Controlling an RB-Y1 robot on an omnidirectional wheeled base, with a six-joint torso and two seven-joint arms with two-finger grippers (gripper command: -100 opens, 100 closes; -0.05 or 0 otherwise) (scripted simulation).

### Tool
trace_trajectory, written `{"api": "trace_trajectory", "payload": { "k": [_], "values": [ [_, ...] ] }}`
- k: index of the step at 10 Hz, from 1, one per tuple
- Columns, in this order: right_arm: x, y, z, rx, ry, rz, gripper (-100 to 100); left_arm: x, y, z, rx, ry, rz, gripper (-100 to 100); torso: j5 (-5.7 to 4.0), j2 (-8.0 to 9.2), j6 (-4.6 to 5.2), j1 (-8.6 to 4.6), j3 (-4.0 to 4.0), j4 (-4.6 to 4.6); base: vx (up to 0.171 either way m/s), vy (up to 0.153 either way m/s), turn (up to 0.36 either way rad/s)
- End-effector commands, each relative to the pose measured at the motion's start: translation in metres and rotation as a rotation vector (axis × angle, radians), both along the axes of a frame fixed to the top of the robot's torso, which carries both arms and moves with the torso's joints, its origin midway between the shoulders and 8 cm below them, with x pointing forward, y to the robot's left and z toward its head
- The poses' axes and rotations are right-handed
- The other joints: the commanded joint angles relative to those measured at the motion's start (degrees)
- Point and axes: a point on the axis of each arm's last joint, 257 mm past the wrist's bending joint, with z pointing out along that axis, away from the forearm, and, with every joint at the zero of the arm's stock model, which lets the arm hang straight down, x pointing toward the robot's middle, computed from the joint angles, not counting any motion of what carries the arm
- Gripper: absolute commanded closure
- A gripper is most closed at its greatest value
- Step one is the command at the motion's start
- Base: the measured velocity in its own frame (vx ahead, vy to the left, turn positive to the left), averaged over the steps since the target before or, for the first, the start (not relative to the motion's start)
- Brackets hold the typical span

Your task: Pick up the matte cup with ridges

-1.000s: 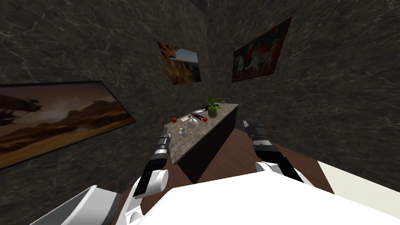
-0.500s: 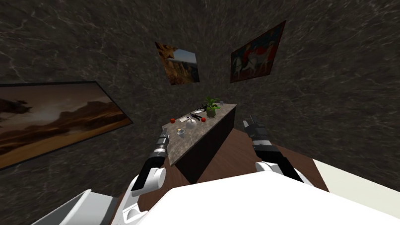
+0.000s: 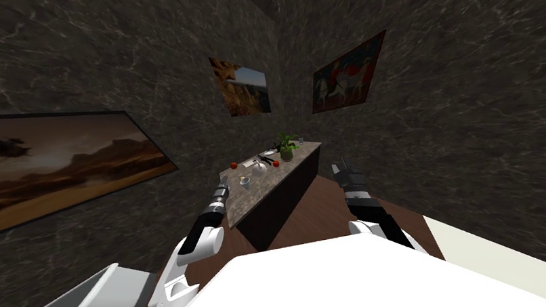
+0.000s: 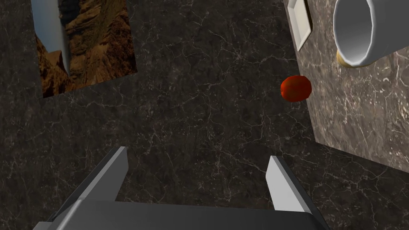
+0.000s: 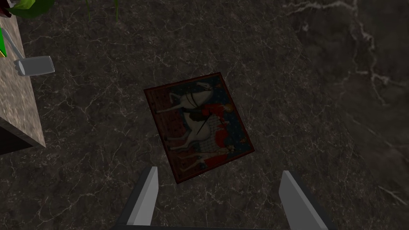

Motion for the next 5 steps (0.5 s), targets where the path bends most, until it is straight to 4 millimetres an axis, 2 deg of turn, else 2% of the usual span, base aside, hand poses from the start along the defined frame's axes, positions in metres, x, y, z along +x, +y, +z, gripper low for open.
{"api": "trace_trajectory", "payload": {
  "k": [1,2,3,4,5],
  "values": [
    [0.0,0.0,0.0,0.0,0.0,0.0,0,0.003,0.007,-0.008,0.002,0.04,0.015,-100,0.0,0.0,0.0,0.0,0.0,0.0,0.017,-0.035,-0.028],
    [0.0,0.0,0.0,0.0,0.0,0.0,0,0.003,0.007,-0.01,0.001,0.05,0.017,-100,-0.01,-0.01,-0.01,-0.01,-0.01,0.0,0.009,-0.014,0.004],
    [0.0,0.0,0.0,0.0,0.0,0.0,0,0.006,0.021,-0.014,0.013,0.079,0.04,-100,0.01,0.01,-0.01,0.05,0.0,0.0,0.02,-0.033,-0.039],
    [0.0,0.0,0.0,0.0,0.0,0.0,0,0.006,0.022,-0.02,0.009,0.106,0.045,-100,0.0,-0.03,0.0,0.01,-0.02,-0.01,0.021,-0.035,-0.032],
    [0.0,0.0,0.0,0.0,0.0,0.0,0,0.009,0.036,-0.021,0.023,0.126,0.068,-100,0.0,-0.03,-0.01,-0.01,-0.02,-0.01,0.024,-0.05,-0.049]
  ]
}}
